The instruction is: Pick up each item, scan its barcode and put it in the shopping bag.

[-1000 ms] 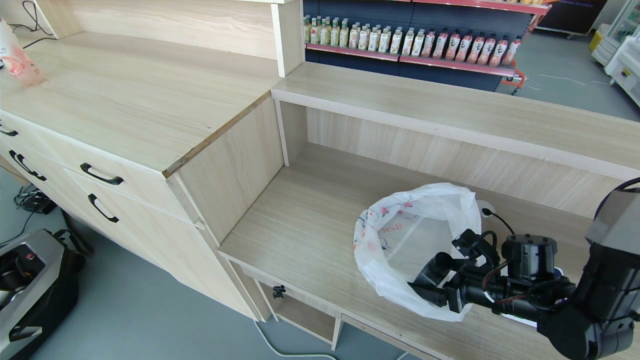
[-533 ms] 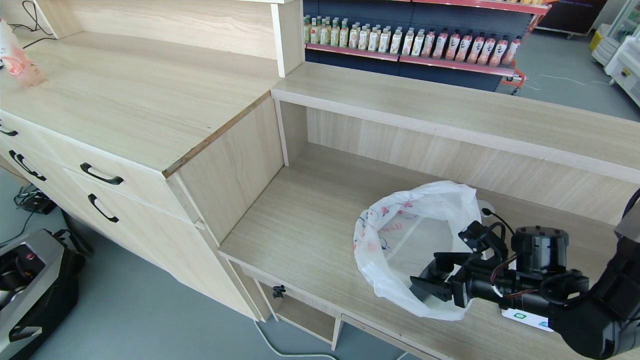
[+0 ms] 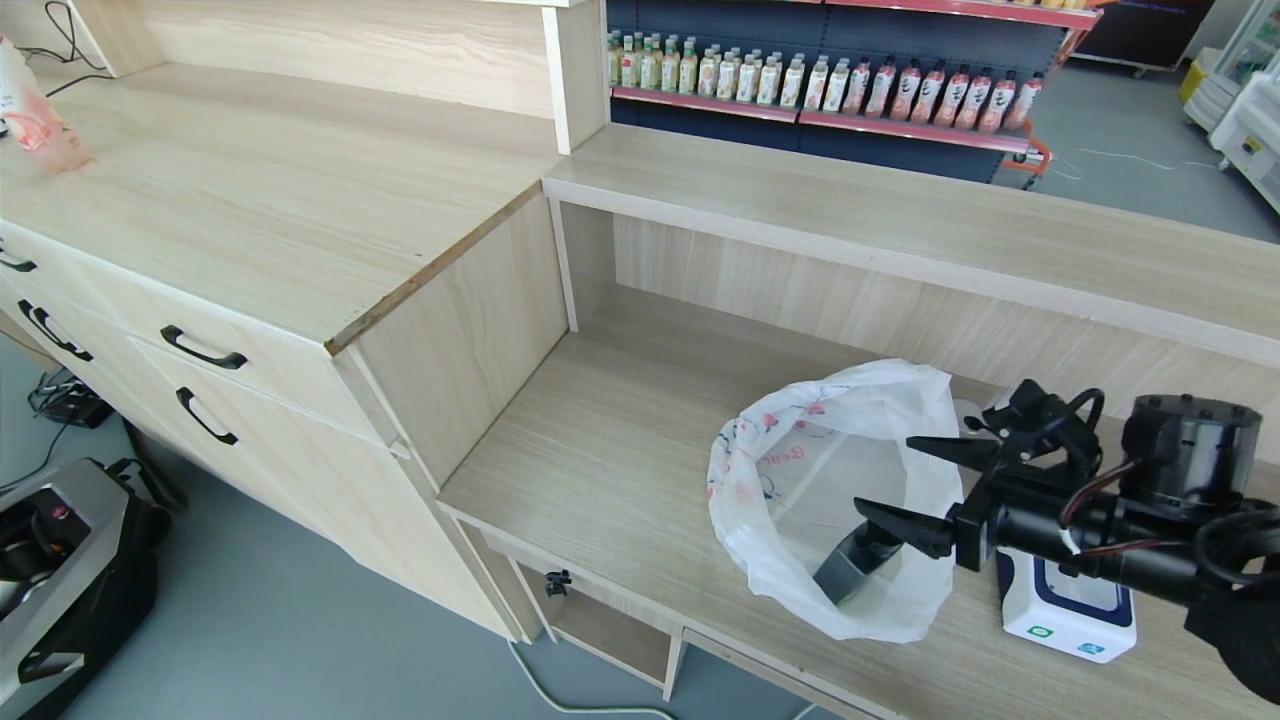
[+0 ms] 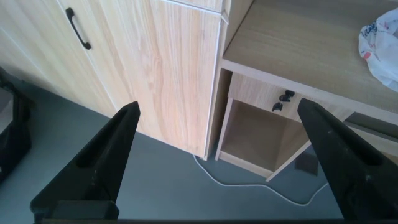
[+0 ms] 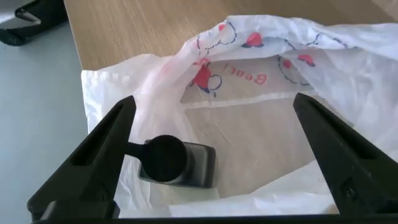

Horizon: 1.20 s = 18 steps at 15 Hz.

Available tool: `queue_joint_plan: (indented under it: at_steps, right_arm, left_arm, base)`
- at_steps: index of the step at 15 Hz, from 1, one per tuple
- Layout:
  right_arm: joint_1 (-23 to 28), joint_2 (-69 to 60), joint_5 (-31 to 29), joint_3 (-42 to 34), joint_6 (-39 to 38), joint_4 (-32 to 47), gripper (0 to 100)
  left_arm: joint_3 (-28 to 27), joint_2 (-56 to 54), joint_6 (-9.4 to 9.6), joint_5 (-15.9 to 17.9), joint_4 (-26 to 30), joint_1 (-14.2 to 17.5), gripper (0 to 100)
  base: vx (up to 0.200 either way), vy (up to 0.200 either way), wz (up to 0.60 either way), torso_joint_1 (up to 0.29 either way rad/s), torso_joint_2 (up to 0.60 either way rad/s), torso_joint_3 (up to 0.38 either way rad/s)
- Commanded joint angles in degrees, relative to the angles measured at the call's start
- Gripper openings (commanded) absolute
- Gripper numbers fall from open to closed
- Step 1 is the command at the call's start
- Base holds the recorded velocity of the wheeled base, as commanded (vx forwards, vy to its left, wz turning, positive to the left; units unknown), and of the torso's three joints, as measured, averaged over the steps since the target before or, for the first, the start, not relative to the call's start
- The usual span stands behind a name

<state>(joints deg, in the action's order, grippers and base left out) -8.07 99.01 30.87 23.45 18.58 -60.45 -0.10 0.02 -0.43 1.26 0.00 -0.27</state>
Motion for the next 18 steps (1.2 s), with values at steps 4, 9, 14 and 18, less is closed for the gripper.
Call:
queue_joint_plan:
  at_steps: [4, 9, 14, 18]
  right_arm:
    - [14.57, -26.94, 0.69, 3.35, 12.97, 19.41, 100]
    - [25.12, -31.95, -1.69, 14.87, 16.23, 31.98, 100]
    - [27.67, -26.5, -16.63, 15.66, 10.43, 39.71, 100]
    - [27.93, -10.95, -17.24, 18.29, 0.93, 40.68, 100]
  left_arm:
    - [0.01, -0.02, -0.01, -0.03, 0.0, 0.0, 100]
    - [0.01, -0.02, -0.01, 0.06, 0.0, -0.08, 100]
    - [0.01, -0.02, -0.01, -0.03, 0.0, 0.0, 100]
    - [0.01, -0.02, -0.01, -0.03, 0.0, 0.0, 100]
  base:
    - [0.0, 0.0, -0.3, 0.002, 0.0, 0.001]
    - [0.0, 0.0, -0.6, 0.003, 0.0, 0.0]
    - [0.0, 0.0, -0.6, 0.0, 0.0, 0.004]
    - [0.0, 0.0, 0.0, 0.0, 0.0, 0.0]
